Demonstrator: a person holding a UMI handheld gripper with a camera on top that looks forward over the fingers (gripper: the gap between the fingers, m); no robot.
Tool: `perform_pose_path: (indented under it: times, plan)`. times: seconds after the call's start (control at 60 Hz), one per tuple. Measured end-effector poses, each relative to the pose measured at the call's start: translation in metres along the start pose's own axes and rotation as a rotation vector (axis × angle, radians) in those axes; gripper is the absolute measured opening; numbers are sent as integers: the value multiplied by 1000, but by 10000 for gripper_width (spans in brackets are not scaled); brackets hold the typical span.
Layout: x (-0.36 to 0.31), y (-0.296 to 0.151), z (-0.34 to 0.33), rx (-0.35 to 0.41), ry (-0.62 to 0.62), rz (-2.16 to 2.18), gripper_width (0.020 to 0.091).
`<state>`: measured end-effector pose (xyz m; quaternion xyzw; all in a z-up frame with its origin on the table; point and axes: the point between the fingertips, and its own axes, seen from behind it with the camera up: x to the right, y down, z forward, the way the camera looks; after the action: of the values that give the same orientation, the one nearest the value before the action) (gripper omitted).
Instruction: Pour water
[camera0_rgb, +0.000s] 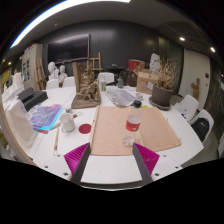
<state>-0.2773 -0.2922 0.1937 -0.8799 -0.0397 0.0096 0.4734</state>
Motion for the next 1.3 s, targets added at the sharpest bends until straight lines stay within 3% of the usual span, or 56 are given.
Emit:
perform_pose_path:
  times: [0.25,0.633,0.7,0.767,0.783,0.867,1.0,1.05,1.183,1.3]
  plan:
    - [94,-1,78,84,39,28,860]
    - [96,4,224,191,-24,-5,838]
    - [96,-2,237,226,-11,-23,754]
    - [97,-10,245,265,9,-36,528]
    - [96,-13,246,276,8,-35,499]
    - [93,-16,250,291,6,-24,464]
    - [90,-17,252,292,11,-36,309]
    - [90,-17,253,287,22,-42,269]
    - [96,-24,251,265,90,-85,269]
    - [93,-60,232,294,162,-198,269]
